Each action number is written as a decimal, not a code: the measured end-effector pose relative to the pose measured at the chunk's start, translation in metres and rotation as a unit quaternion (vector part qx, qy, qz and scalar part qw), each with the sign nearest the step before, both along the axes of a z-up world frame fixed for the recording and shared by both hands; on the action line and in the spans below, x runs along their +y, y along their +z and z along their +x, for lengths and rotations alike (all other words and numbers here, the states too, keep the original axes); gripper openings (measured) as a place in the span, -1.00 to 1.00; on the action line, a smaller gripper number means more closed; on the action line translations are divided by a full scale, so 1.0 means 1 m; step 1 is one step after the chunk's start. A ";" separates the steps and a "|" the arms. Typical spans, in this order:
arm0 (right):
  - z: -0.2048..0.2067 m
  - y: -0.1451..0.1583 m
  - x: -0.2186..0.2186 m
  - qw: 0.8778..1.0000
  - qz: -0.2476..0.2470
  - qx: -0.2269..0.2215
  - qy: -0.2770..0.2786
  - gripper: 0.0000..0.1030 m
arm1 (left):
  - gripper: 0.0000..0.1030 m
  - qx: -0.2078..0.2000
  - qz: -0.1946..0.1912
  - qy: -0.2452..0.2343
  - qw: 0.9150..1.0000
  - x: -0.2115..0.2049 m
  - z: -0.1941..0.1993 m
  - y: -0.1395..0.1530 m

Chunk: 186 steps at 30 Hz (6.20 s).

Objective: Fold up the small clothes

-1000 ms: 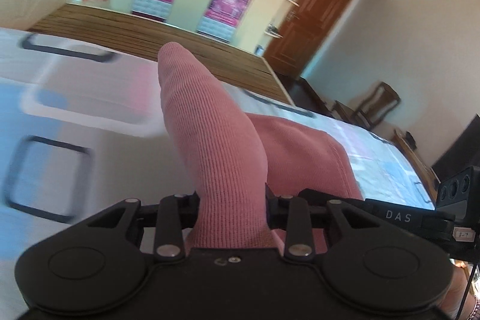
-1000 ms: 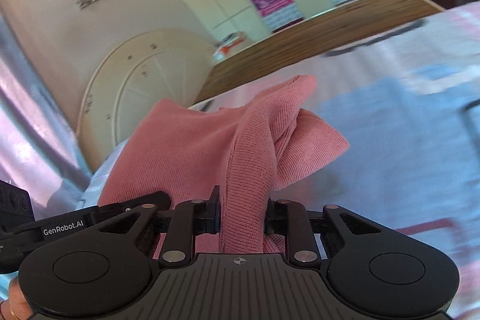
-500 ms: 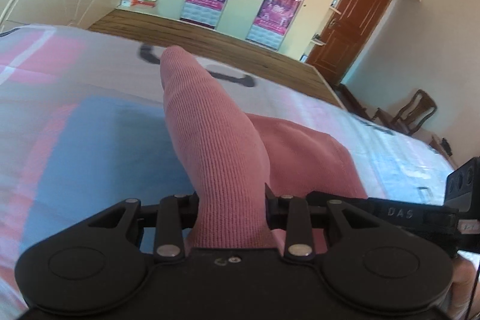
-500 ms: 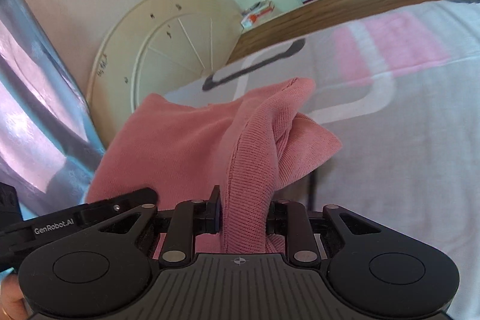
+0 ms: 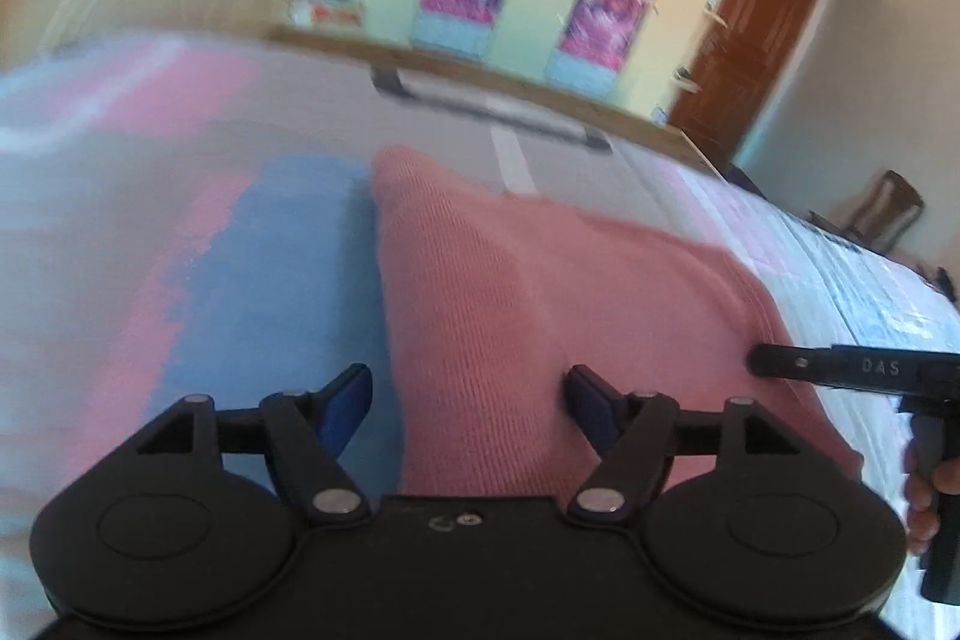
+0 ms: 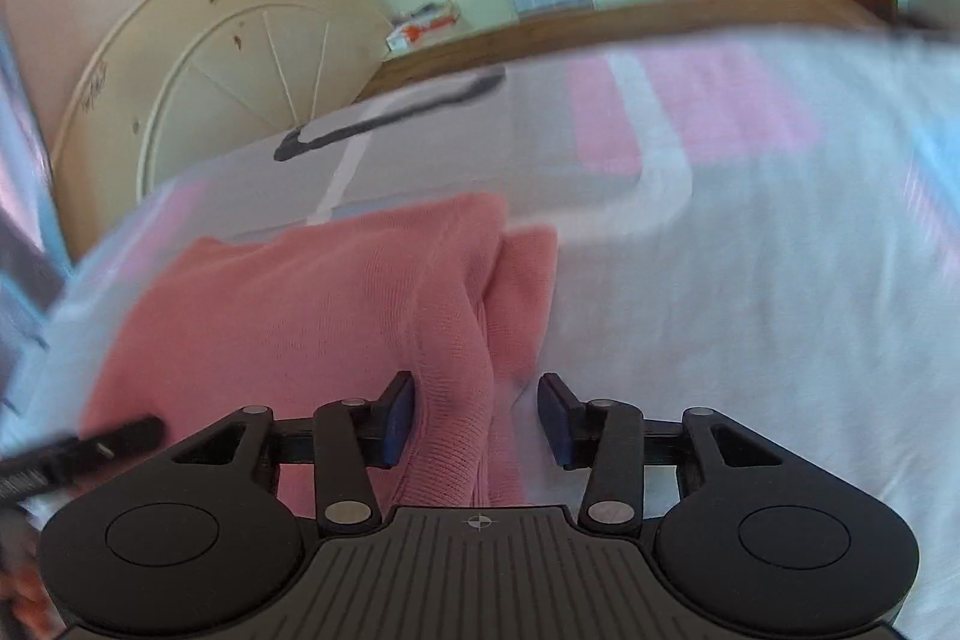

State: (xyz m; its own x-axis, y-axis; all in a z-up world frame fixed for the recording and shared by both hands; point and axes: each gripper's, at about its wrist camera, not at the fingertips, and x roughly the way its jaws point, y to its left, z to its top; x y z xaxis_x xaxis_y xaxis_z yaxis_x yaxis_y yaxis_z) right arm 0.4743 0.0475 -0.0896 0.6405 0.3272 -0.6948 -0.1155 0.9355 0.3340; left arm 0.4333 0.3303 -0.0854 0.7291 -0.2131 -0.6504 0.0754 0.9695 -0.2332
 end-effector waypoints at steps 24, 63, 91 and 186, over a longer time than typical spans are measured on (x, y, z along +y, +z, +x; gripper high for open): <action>-0.112 0.002 0.043 0.985 -0.139 -0.023 0.097 -0.69 | 0.29 0.016 0.035 -0.064 0.997 -0.036 -0.095 -0.004; -0.105 -0.001 0.032 0.990 -0.140 -0.001 0.003 -0.75 | 0.76 0.047 0.074 -0.014 0.996 -0.050 -0.055 0.009; -0.316 0.123 -0.028 0.992 -0.040 -0.098 0.066 0.72 | 0.85 0.016 0.116 0.110 0.987 -0.115 -0.267 0.129; -0.478 0.189 -0.060 0.975 -0.039 -0.219 0.027 0.99 | 0.85 -0.005 0.156 0.123 0.980 -0.143 -0.421 0.178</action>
State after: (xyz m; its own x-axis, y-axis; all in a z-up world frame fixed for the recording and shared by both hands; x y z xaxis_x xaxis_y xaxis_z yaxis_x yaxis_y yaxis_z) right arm -0.0037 -0.0126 0.0995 0.8646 0.3256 -0.3826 -0.2809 0.9447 0.1693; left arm 0.0121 0.1877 0.0928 0.7402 0.1781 -0.6484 -0.1686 0.9826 0.0775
